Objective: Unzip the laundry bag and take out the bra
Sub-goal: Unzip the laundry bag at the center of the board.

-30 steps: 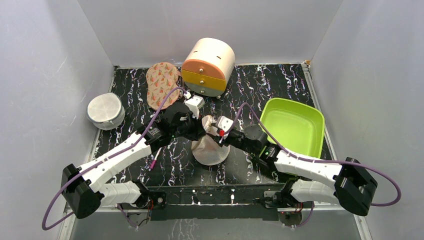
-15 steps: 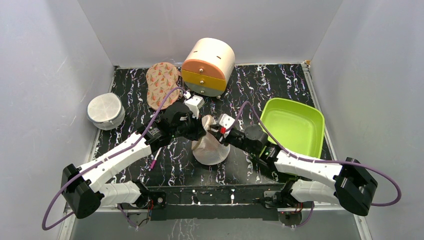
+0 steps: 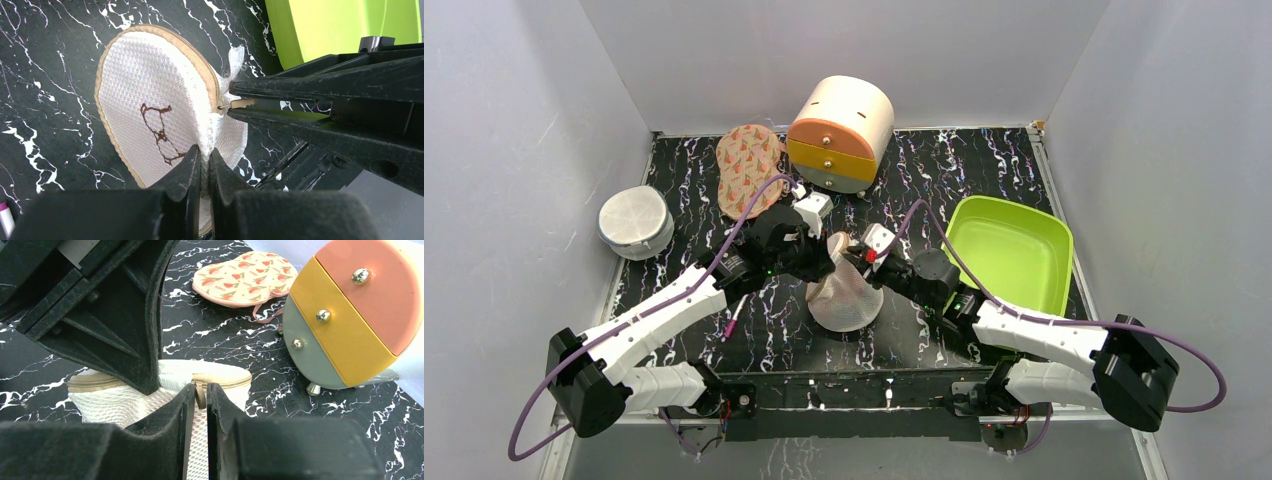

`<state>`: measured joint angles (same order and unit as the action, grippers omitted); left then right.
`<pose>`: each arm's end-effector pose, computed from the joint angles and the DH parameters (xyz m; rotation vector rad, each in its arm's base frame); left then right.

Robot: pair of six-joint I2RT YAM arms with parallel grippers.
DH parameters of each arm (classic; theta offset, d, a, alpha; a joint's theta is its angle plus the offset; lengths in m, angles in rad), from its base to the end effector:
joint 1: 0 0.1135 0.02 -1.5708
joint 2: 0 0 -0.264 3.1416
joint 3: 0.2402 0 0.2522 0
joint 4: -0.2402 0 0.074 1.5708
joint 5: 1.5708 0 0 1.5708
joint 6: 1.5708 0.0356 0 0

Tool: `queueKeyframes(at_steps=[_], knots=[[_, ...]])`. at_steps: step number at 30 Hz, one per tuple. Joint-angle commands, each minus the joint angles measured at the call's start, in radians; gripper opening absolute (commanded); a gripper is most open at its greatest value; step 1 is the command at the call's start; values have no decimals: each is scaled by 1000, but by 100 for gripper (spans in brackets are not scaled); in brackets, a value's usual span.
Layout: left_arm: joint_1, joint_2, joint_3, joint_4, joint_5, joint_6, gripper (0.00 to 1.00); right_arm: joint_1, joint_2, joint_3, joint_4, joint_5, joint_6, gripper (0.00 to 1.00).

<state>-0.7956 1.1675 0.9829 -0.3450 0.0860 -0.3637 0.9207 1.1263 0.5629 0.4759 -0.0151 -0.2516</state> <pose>0.1816 -0.1898 0.3150 0.5238 2.1347 -0.7692 0.1538 0.2032 0.2622 -0.9414 1.3968 0.5187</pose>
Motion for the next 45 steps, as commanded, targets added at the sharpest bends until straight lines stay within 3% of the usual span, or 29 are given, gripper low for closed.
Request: queueKeyframes(at_steps=[1, 7, 11, 13, 22, 30, 34, 39, 40, 45], knots=[[3, -35, 30, -4, 18, 6, 0, -2, 5, 16, 74, -38, 10, 14], [3, -33, 31, -1, 24, 6, 0, -2, 14, 14, 79, -42, 12, 14], [2, -35, 33, -5, 24, 21, 0, -3, 13, 17, 78, -5, 20, 1], [2, -35, 34, -11, 17, 43, 0, -2, 7, 17, 76, 20, 29, 0], [3, -63, 35, -64, 15, 279, 0, -15, -17, 12, -3, 114, 70, 0], [3, -92, 11, -98, 54, 392, 0, -180, -33, -5, -22, -52, 227, 0], [3, -87, 10, -78, 66, 359, 10, -195, -33, 12, -37, -210, 192, 0], [3, -77, 14, 1, 122, 268, 37, -195, -20, 54, -69, -362, 202, 0], [3, -65, 18, 53, 144, 209, 47, -195, -22, 63, -64, -398, 232, 0], [2, 32, 71, 24, 158, 165, 45, -190, -20, 79, -54, -460, 275, 0]])
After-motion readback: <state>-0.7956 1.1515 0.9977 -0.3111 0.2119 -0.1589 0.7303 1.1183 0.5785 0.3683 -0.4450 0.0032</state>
